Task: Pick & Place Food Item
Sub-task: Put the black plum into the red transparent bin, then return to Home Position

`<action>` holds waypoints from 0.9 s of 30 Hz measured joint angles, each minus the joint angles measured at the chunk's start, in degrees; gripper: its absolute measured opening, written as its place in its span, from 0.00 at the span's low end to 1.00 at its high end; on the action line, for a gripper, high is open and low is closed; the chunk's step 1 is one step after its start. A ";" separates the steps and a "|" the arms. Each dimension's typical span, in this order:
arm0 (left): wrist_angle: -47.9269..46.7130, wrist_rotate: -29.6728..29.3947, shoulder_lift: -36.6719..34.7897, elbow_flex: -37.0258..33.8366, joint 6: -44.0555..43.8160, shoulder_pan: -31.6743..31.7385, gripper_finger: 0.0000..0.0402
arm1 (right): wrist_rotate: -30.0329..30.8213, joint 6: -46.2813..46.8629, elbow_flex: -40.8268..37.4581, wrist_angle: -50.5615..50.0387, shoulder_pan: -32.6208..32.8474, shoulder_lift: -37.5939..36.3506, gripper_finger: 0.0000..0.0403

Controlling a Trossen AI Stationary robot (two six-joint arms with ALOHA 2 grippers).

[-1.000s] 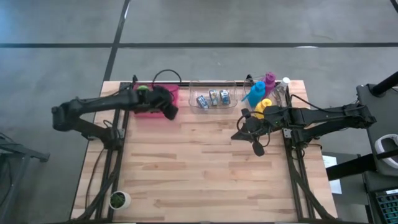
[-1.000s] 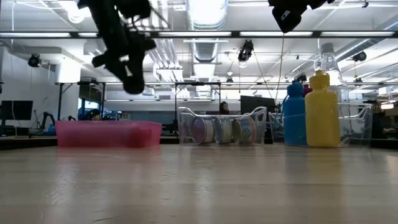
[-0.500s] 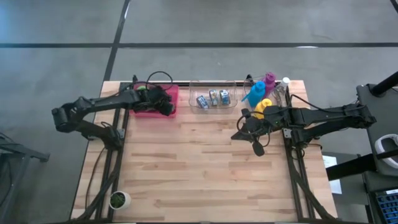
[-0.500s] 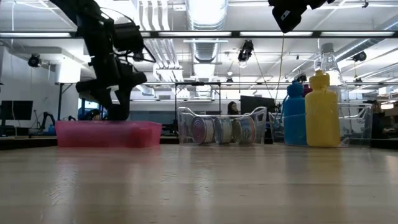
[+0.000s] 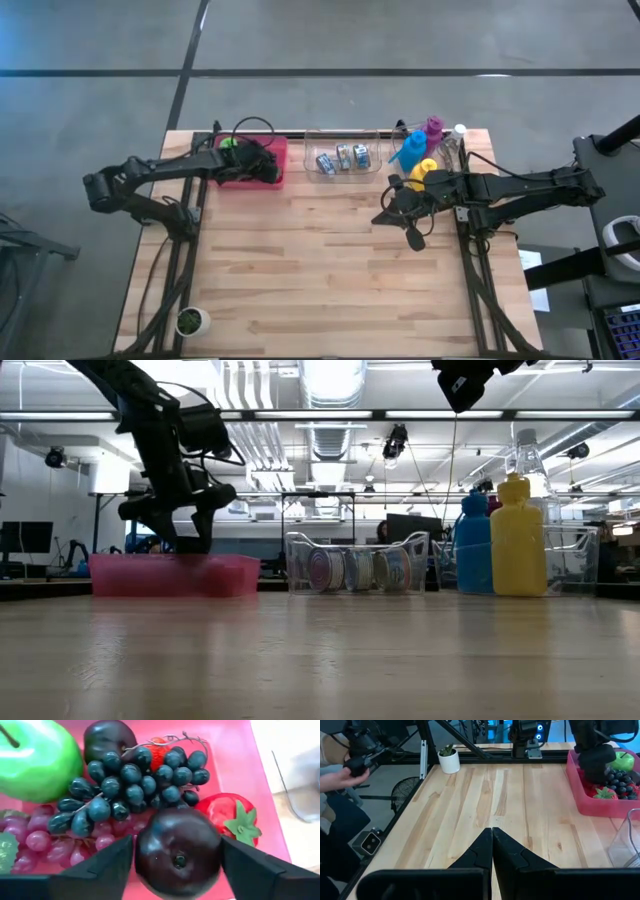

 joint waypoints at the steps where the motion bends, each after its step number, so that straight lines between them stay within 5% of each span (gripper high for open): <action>1: -0.14 -0.48 0.00 -0.01 -0.41 0.00 0.73 | 0.01 0.00 0.00 0.00 -0.02 0.00 0.02; 7: -0.31 -1.39 0.00 -0.03 -0.45 0.00 0.96 | 0.00 0.00 0.00 0.00 -0.02 0.00 0.02; 11: -0.72 -1.37 -0.63 1.43 -0.92 0.00 0.94 | 0.02 0.00 0.02 0.02 -0.02 0.00 0.02; 19: -6.35 -2.93 -7.07 9.57 1.14 -0.50 0.68 | 0.02 -0.01 0.02 0.01 -0.02 0.00 0.02; 27: -8.24 -4.50 -17.13 13.74 4.57 -7.91 0.21 | 0.02 0.00 0.02 0.00 0.00 0.00 0.02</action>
